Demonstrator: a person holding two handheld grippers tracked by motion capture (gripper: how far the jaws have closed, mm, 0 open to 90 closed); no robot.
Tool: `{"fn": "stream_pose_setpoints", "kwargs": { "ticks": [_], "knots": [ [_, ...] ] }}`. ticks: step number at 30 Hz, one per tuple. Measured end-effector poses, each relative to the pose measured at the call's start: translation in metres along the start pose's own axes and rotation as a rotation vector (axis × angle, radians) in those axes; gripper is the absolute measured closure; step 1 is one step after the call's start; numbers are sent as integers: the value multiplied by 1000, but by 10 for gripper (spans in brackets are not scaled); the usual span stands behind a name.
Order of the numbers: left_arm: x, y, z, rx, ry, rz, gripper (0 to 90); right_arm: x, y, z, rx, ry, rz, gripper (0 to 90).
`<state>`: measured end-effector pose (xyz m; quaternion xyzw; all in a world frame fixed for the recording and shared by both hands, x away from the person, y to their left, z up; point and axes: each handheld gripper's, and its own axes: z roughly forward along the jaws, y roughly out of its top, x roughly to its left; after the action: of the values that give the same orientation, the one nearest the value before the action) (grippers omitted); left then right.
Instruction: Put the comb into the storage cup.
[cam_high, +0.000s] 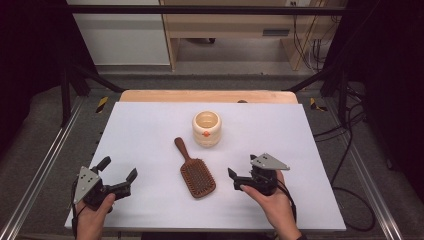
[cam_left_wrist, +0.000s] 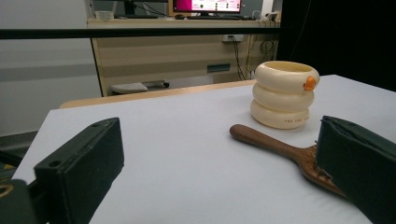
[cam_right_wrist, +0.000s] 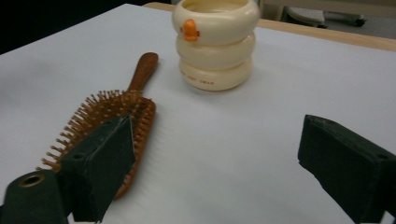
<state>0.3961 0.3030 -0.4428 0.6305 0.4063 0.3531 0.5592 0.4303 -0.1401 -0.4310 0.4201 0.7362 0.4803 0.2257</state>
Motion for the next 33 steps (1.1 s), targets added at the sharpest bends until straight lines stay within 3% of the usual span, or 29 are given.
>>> {"fn": "stream_pose_setpoints", "kwargs": {
  "ticks": [1,9,18,19,26,33],
  "knots": [
    [0,0,0,-1,0,-1,13,9,3,6,12,22,-15,160],
    [-2,0,2,9,-8,6,13,36,7,23,38,79,-51,327],
    [0,1,0,-4,17,-3,16,56,5,35,53,124,-90,636],
    [0,1,0,-2,17,0,17,60,5,35,43,139,-104,730],
    [-2,2,1,-2,3,-3,18,72,4,38,44,203,-125,900],
    [-4,2,-1,-2,3,4,19,85,0,43,89,243,-140,900]
  ]
}}
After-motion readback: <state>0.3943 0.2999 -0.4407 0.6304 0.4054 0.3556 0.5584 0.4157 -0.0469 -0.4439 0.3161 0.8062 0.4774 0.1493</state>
